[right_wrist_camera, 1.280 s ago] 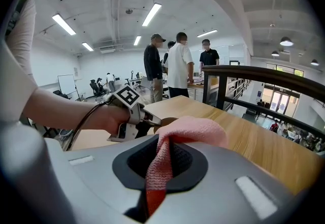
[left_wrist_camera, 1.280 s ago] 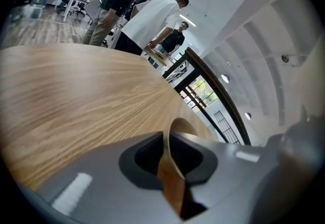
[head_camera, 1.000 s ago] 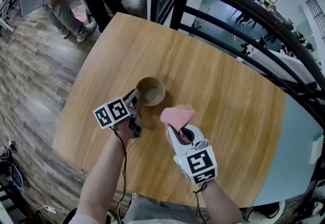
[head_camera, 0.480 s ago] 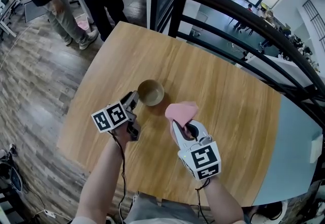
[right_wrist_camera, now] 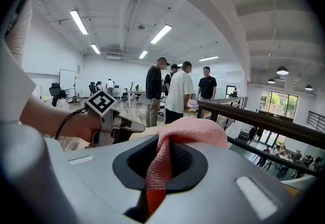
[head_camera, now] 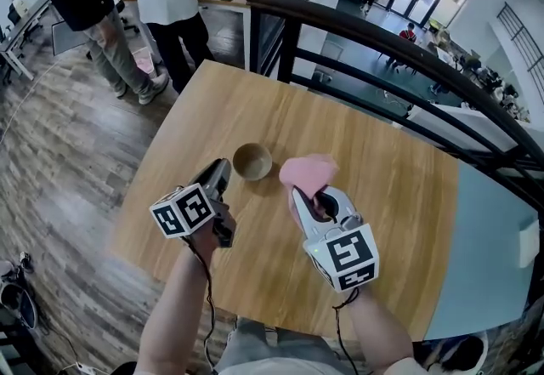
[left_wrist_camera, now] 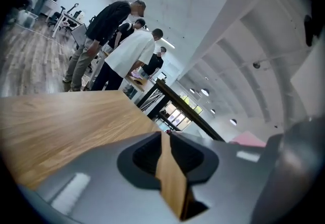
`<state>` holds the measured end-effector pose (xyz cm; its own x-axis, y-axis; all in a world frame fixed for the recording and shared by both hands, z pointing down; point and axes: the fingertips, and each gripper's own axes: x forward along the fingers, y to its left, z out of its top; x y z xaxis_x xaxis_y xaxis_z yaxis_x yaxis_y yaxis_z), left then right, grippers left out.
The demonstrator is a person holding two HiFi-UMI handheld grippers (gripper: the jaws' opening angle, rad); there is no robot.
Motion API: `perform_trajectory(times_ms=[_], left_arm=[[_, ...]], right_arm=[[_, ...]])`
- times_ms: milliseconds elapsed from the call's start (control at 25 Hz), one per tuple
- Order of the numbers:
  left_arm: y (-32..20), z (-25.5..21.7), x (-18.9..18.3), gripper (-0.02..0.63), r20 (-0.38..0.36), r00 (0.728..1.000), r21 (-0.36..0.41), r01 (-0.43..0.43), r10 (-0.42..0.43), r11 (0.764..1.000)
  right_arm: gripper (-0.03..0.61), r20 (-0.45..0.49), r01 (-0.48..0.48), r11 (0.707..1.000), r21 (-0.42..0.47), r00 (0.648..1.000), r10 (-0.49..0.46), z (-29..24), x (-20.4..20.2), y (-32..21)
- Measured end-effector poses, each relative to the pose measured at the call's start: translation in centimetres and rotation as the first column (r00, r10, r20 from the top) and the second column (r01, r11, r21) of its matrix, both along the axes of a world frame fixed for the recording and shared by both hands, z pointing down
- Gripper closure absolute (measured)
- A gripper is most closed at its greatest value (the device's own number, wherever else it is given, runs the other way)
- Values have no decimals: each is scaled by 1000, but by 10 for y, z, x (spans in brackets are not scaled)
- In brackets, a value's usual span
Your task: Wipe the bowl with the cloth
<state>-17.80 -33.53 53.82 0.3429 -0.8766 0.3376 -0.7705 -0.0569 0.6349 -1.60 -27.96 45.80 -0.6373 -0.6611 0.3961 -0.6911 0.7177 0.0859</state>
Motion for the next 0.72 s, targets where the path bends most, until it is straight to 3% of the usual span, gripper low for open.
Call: perform_trajectory(times_ms=[360,720], left_arm=[[43,-112,15,582,148,989,174,-51,25,983],[94,-209,39,611,383,923,304,-166,39,938]], right_arm=[[561,57,9,992,125,998,-17,-84,7,29],[561,124,-4,972,235,992,-26,-162,15,64]])
